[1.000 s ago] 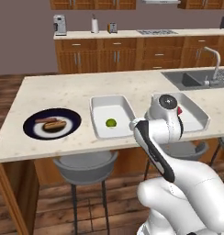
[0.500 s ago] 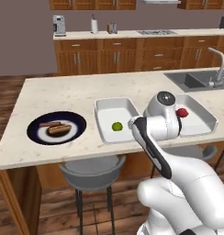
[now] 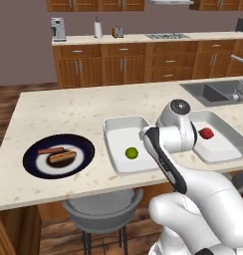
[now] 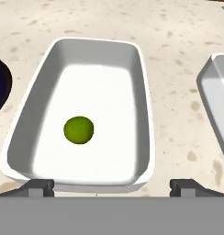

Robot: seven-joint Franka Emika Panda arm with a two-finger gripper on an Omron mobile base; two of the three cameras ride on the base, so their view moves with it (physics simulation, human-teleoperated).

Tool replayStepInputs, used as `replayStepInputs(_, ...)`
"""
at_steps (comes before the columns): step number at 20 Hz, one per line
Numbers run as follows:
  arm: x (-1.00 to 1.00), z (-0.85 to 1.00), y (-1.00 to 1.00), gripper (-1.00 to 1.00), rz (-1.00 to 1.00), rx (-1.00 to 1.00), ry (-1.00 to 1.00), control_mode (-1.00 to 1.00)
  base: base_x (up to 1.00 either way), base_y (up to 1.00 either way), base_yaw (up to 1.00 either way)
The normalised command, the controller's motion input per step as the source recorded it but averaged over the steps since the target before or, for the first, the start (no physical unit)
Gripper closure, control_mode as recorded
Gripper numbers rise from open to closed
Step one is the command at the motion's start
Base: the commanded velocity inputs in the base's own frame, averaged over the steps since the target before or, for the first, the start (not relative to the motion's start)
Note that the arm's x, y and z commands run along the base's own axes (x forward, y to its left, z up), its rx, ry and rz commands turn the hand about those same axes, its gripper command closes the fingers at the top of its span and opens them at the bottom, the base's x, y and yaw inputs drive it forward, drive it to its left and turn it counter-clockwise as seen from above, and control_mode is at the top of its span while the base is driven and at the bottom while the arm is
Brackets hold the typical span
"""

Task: Place one cooked food and one vegetable from the large plate to each tupperware container.

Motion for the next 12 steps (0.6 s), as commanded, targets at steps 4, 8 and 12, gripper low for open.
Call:
replayStepInputs(4, 0.0, 0.0, 0.0, -1.0, 0.0, 0.0, 0.0, 1.0, 0.52, 0.02, -0.03)
replayStepInputs(8, 0.0, 0.0, 0.0, -1.0, 0.0, 0.0, 0.0, 1.0, 0.18, 0.19, 0.0)
replayStepInputs(12, 0.0, 0.0, 0.0, -1.0, 0.0, 0.0, 0.0, 1.0, 0.0, 0.16, 0.02)
